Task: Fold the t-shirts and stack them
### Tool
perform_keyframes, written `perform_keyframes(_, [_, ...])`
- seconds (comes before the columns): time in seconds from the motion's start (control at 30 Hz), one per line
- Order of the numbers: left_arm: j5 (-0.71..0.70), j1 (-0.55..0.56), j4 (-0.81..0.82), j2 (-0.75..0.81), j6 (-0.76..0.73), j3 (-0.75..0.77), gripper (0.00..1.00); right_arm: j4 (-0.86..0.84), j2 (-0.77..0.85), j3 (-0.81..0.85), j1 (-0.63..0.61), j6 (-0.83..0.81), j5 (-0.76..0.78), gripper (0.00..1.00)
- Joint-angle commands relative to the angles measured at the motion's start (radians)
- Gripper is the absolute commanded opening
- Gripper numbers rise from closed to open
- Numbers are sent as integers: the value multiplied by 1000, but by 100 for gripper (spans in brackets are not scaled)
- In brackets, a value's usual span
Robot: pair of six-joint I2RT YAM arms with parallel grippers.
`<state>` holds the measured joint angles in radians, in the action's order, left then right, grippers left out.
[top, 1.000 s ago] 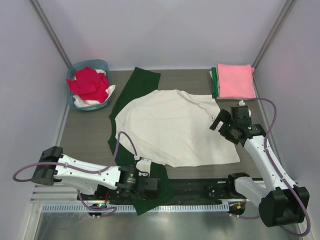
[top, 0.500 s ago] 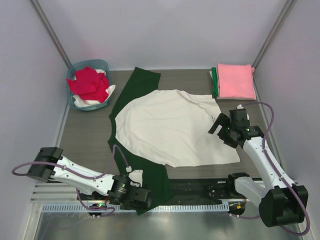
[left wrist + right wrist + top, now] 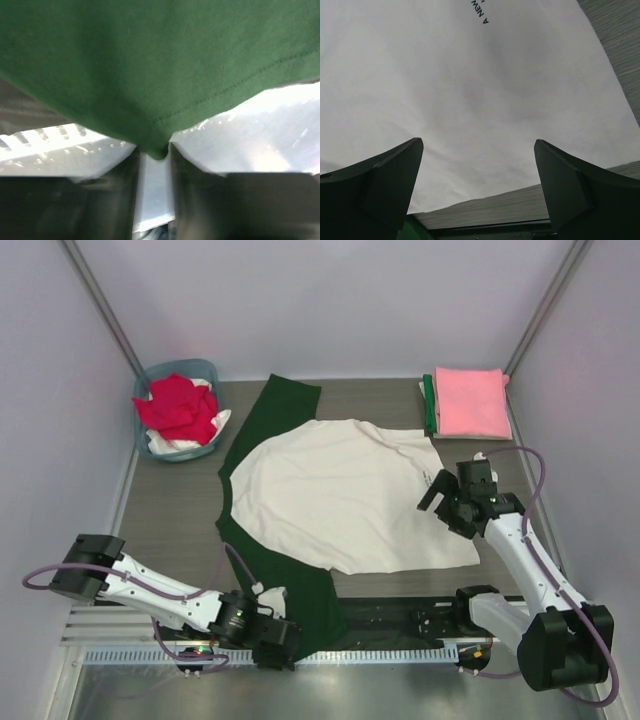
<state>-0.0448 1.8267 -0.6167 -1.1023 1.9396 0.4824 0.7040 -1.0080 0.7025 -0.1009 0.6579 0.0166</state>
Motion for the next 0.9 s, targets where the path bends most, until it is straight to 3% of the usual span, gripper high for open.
perform_keyframes(0.0, [-62, 3, -49, 4, 16, 7, 18, -28, 20, 8, 13, 12, 51, 100])
perform_keyframes(0.07, [-99, 3, -87, 22, 18, 25, 3, 20, 61, 5, 27, 55, 125, 100])
perform_keyframes(0.1, [-110, 3, -135, 33, 22, 31, 0, 35, 84, 0, 36, 72, 147, 100])
perform_keyframes(0.27, [-193, 2, -247, 114, 53, 54, 0, 127, 221, -75, 67, 238, 206, 100])
perform_keyframes(0.4, [-251, -15, -352, 176, 62, 71, 0, 131, 230, -175, 69, 342, 182, 99])
perform_keyframes(0.57, [-291, -32, -399, 248, 64, 76, 0, 91, 324, -253, 69, 447, 204, 83])
perform_keyframes(0.8, [-310, -38, -430, 274, 67, 79, 0, 12, 206, -353, 69, 516, 151, 68])
perform_keyframes(0.87, [-313, -38, -442, 272, 67, 85, 0, 8, 221, -353, 69, 520, 173, 59])
